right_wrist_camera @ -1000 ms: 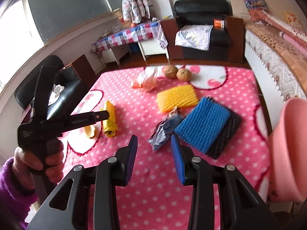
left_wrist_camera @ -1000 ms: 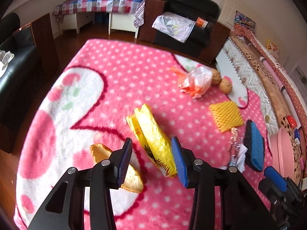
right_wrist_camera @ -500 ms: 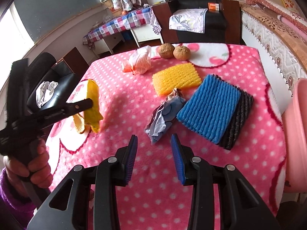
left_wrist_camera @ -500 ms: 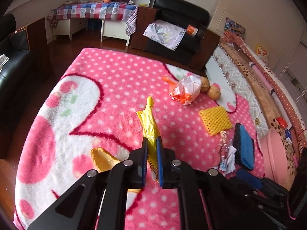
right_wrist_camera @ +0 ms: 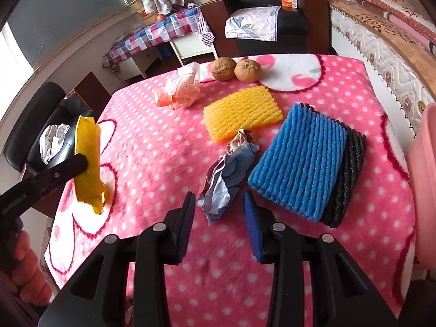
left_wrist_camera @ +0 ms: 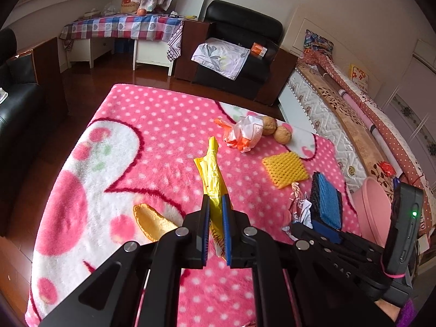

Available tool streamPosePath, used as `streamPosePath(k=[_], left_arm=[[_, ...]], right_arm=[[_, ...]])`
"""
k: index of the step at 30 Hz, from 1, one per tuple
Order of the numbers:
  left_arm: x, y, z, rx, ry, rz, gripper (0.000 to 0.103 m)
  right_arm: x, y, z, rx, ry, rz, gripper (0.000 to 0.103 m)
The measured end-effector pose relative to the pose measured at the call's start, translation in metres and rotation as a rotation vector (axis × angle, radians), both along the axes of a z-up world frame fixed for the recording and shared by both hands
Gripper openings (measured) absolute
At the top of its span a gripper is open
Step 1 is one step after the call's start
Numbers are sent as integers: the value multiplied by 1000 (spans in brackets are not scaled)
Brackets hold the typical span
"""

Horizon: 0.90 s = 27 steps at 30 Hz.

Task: Collect trash
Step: 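Grasp the yellow plastic bag with the left tool while the right tool grasps the foil wrapper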

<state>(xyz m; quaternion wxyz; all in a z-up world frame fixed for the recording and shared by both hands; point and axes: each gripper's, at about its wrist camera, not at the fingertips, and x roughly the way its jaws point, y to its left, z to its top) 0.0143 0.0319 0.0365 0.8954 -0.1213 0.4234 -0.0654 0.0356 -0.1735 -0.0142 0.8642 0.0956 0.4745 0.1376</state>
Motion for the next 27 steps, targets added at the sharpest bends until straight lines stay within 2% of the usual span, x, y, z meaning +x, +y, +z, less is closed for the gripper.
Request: streamPosePath(k=[2,3,5,9,18,27], left_arm=[[-1,-1,1,-1,1,-3,7],[-2,-2,1,-2,0,-5,7],[-3,-3,2,-1,-2,-7,7],[-5,-9,6,6,-9,-13,7],[-5,-28,12,25,-23,-40,8],[-1,-70,23,35,-44,-108,8]], right_arm=[[-1,2,-1,-5,2,12,21],[-2,2,-1,-8,3,15,19],[-4,1,-1,-10,-1,26,10],[-12,0,6,-7,-28,54,9],[-39,-11,41,10,-125,80,9],[-55,-47,66,-23,-194,0,8]])
